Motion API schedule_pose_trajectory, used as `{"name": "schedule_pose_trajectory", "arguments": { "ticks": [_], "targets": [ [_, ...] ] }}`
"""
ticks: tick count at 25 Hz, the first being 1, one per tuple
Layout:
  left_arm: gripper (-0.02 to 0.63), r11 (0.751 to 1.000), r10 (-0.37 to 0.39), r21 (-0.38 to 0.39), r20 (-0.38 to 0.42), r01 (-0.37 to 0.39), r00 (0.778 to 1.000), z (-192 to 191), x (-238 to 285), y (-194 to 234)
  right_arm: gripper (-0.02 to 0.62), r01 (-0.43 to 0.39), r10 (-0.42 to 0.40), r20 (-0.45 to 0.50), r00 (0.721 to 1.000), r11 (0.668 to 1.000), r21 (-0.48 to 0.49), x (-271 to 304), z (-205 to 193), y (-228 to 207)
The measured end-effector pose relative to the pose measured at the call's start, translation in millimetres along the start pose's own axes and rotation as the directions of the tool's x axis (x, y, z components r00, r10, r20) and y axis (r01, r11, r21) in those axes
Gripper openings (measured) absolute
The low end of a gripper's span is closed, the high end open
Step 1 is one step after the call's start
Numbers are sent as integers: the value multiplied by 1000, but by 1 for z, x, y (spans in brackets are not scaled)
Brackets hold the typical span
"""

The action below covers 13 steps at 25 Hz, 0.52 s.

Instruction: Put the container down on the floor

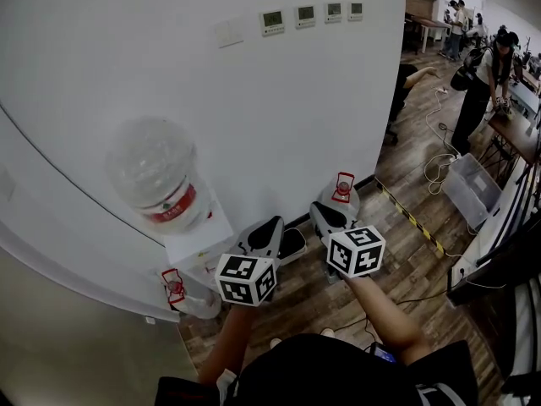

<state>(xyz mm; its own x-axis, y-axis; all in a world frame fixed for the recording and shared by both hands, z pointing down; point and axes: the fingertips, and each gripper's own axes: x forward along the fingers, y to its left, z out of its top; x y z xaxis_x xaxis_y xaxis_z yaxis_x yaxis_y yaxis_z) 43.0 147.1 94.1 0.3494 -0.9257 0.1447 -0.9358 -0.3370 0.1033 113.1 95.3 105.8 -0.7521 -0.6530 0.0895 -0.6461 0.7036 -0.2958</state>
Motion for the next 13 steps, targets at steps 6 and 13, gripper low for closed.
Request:
{"name": "schedule_pose_trajectory", "arguments": {
  "ticks": [6, 13],
  "targets": [
    [15, 1000, -7, -13, 16, 7, 1000, 0, -10, 8, 29, 13, -13, -3, 1000, 1000, -25, 1, -1, 12],
    [15, 1000, -3, -25, 27, 4, 1000, 2, -21, 18, 29, 25, -25, -20, 999, 999, -42, 0, -11, 24]
  ]
}}
